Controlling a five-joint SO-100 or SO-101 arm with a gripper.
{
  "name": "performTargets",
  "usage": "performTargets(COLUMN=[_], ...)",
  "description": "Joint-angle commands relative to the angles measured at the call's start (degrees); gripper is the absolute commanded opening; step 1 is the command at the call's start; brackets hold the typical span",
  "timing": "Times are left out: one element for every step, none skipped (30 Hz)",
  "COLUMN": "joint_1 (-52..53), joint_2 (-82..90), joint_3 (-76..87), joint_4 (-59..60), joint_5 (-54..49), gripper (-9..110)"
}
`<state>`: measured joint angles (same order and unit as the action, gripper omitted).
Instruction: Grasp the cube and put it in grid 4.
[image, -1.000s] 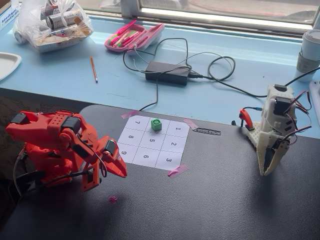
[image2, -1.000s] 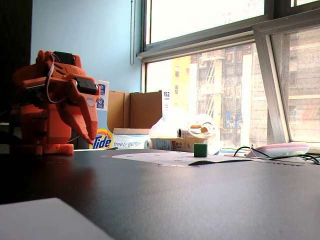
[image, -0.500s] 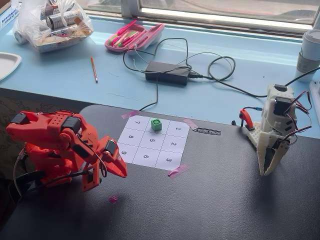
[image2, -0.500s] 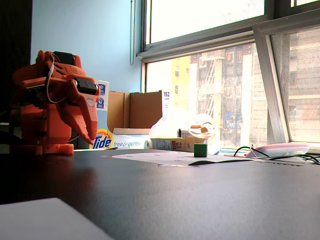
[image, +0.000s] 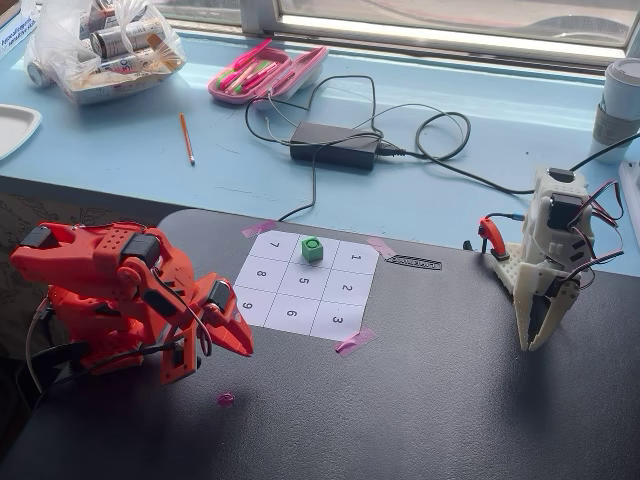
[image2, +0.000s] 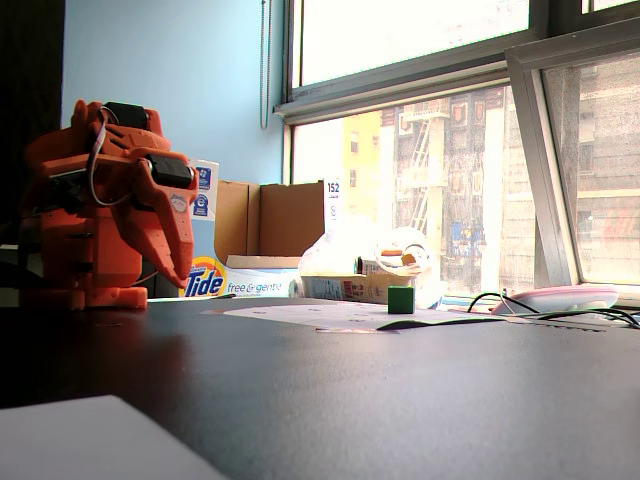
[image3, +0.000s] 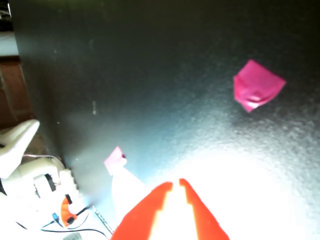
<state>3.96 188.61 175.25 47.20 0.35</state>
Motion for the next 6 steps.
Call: performTargets(joint_1=[0.1, 0.1, 0.1, 0.1, 0.1, 0.1], joint_2=[0.6, 0.6, 0.6, 0.6, 0.6, 0.6], joint_3=[3.6, 3.6, 3.6, 3.6, 3.6, 3.6], joint_4=[-0.5, -0.5, -0.5, -0.5, -0.5, -0.5], joint_5=[0.3, 0.2, 0.2, 0.2, 0.2, 0.2], gripper=[0, 0, 0, 0, 0, 0])
